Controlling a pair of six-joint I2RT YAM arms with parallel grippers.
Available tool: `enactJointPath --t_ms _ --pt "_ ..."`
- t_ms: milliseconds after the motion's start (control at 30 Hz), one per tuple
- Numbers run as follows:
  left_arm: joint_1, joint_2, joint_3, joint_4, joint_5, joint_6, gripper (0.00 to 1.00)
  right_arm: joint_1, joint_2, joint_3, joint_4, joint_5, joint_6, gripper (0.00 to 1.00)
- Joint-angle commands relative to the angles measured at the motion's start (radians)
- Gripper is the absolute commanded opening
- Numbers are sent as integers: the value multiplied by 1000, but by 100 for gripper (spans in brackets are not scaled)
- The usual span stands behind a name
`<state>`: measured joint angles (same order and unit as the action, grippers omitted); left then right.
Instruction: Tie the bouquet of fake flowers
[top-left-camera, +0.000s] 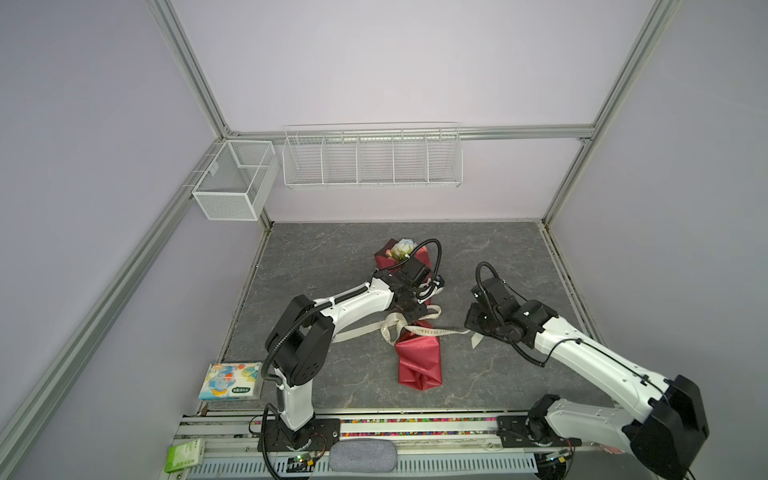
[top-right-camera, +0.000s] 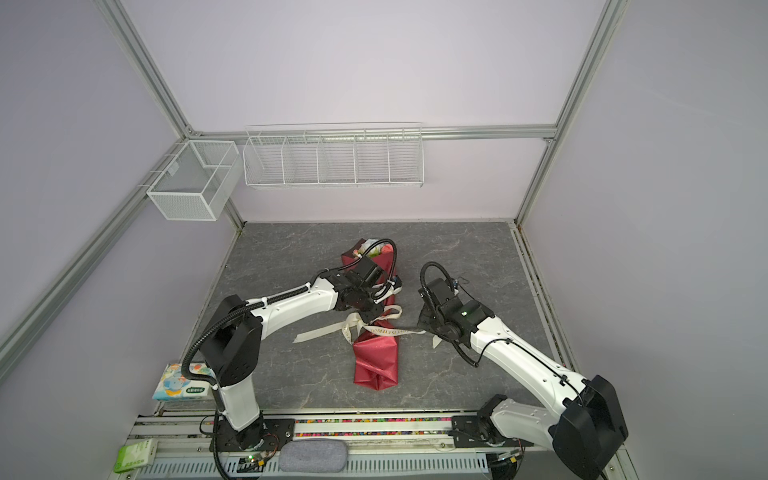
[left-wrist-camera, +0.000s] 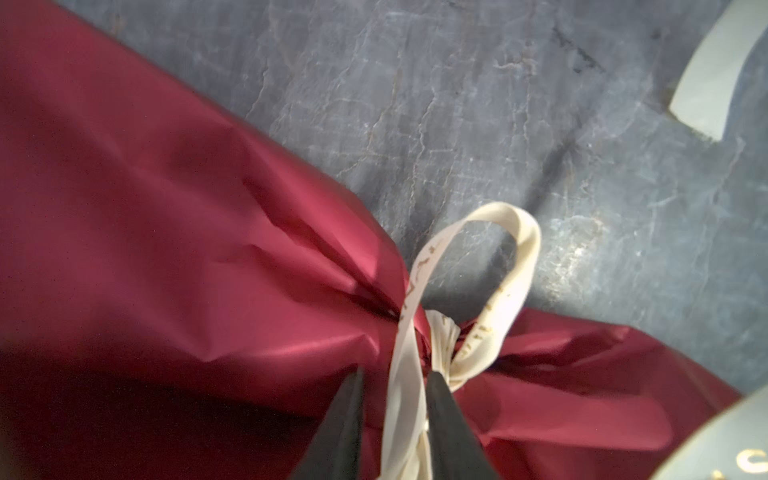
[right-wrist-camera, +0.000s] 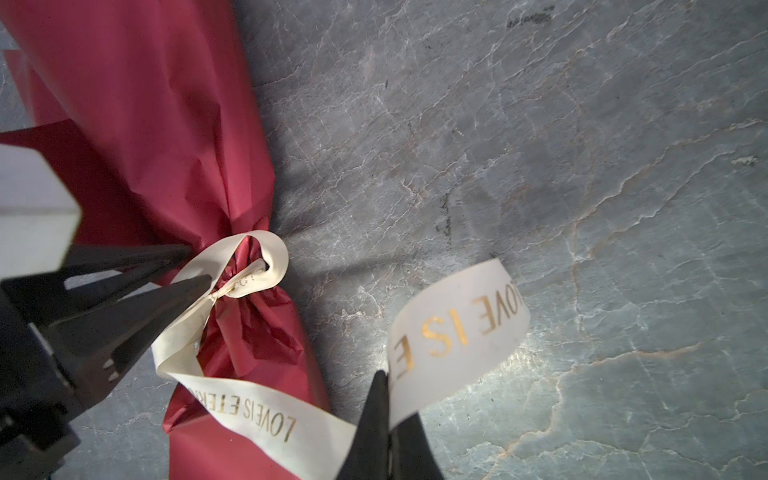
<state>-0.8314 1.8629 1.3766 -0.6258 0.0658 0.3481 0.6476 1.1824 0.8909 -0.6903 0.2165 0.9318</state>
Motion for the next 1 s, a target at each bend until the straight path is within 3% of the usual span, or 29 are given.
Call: enactJointPath --t_ms 0,67,133,300,533,967 --pt "0 -6 13 -41 -4 12 12 -5 -9 -6 -8 10 24 6" --pt "-2 -26 1 -29 -16 -3 3 -6 -4 -6 -8 14 29 6" --pt "-4 -54 -24 -5 -28 -9 0 -7 3 -6 -6 18 34 6" --pt "-12 -140 -98 60 -29 -32 0 -14 5 -4 -16 57 86 6" --pt "-21 -256 -232 131 29 -108 0 -61 43 11 104 -56 63 6" --pt "-52 -464 -408 214 57 -219 0 -151 203 108 168 -126 -13 6"
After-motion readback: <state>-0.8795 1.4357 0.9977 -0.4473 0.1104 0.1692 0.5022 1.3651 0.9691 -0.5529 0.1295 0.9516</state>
